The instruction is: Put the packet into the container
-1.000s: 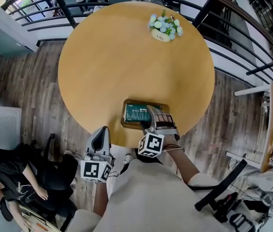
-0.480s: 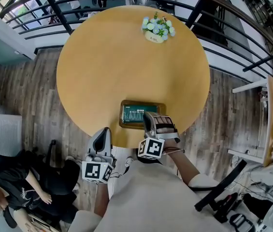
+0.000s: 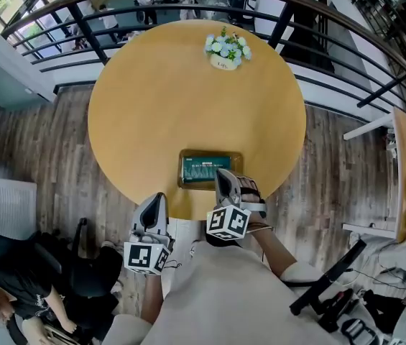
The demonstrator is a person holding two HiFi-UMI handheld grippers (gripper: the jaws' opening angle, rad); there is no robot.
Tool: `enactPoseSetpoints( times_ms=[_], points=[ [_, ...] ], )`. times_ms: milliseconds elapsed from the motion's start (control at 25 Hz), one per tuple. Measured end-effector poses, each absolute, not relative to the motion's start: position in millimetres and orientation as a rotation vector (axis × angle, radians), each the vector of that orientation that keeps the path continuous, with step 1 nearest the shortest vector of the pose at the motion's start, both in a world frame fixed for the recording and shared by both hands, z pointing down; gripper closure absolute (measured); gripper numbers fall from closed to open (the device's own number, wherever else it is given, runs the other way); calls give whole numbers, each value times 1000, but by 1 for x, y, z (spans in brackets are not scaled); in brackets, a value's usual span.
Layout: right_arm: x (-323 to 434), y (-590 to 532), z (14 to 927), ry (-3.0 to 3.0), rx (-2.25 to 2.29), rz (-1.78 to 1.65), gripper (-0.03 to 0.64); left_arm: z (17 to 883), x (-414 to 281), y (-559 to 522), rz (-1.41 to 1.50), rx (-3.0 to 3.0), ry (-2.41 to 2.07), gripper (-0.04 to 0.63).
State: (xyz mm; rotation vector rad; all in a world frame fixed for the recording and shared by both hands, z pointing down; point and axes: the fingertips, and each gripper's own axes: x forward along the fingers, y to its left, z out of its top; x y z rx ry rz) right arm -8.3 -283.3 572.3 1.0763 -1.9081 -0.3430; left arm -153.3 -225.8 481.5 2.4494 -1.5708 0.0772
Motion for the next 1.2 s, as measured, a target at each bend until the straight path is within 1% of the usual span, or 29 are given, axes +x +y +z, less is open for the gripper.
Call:
enactPoseSetpoints(
  times_ms=[240,440,800,1200],
  points=[
    [5,-290,546,-2088,1344,16,614,467,-151,-224,68,2499,-1578,591],
    [2,-285,527,-2267,1416,229,613,456,-147,-224,68,2544,-1582,591],
    [-2,-266,492,-2375,1543,182,614,438,-130,-223,112,2643,-1577,591],
    [8,-218,483,-2344,1686,195,614,441,-122,-192,107,2699,-1520,591]
  ],
)
